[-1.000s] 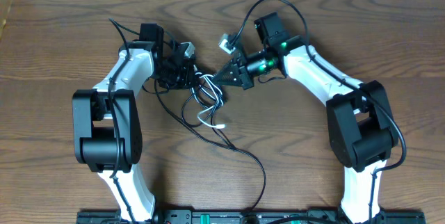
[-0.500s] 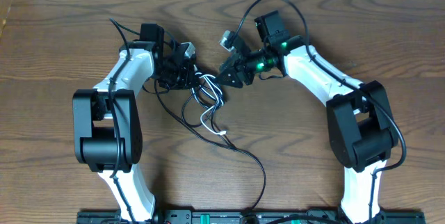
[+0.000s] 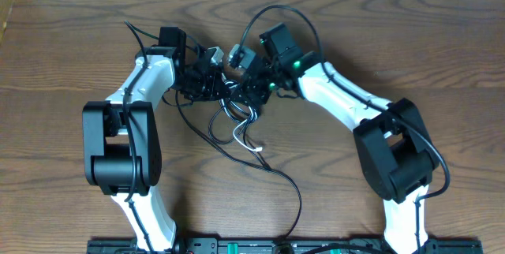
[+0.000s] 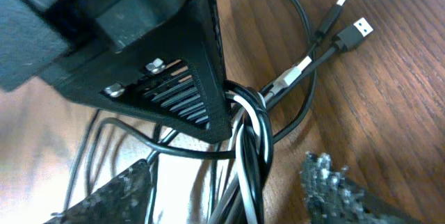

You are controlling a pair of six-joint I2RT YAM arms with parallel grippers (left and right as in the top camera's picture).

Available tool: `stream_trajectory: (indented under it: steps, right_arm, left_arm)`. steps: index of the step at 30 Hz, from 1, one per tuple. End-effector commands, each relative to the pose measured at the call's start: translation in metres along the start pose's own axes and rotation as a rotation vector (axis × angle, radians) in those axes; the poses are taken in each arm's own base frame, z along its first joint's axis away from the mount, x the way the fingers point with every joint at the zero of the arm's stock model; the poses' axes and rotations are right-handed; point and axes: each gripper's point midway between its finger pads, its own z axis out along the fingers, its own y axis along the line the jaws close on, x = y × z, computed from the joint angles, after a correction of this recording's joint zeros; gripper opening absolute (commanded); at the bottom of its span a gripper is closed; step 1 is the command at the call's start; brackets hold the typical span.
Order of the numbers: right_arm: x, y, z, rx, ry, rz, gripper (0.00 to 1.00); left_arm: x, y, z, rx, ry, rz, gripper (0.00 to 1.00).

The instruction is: Untangle cables

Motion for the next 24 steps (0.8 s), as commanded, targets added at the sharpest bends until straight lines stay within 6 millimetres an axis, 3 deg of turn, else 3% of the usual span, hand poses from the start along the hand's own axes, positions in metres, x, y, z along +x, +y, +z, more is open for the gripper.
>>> stream_trajectory:
  steps: [1,4,5,18,24]
  right_arm:
    - [-0.007,-0.004,-0.006,0.106,0.015,-0.042,0.52]
    - [-0.008,-0.003,-0.006,0.107,0.013,-0.045,0.11]
    - [-0.008,-0.003,-0.006,0.106,0.012,-0.046,0.01]
    - [-0.026,0.041,-0.027,-0.206,-0.102,-0.023,0.01]
    - [-0.013,0.034,-0.037,-0.239,-0.073,0.048,0.01]
  left_arm:
    - [-0.005,-0.003,-0.001,0.023,-0.008,0.024,0.07]
    - [-0.005,-0.002,-0.001,0.023,-0.008,0.024,0.07]
    - [-0.005,-0.002,-0.001,0.023,-0.008,0.024,0.07]
    - [-0.005,0.000,-0.001,0.010,-0.007,0.024,0.07]
    - [-0.005,0.000,-0.001,0.007,-0.008,0.024,0.08]
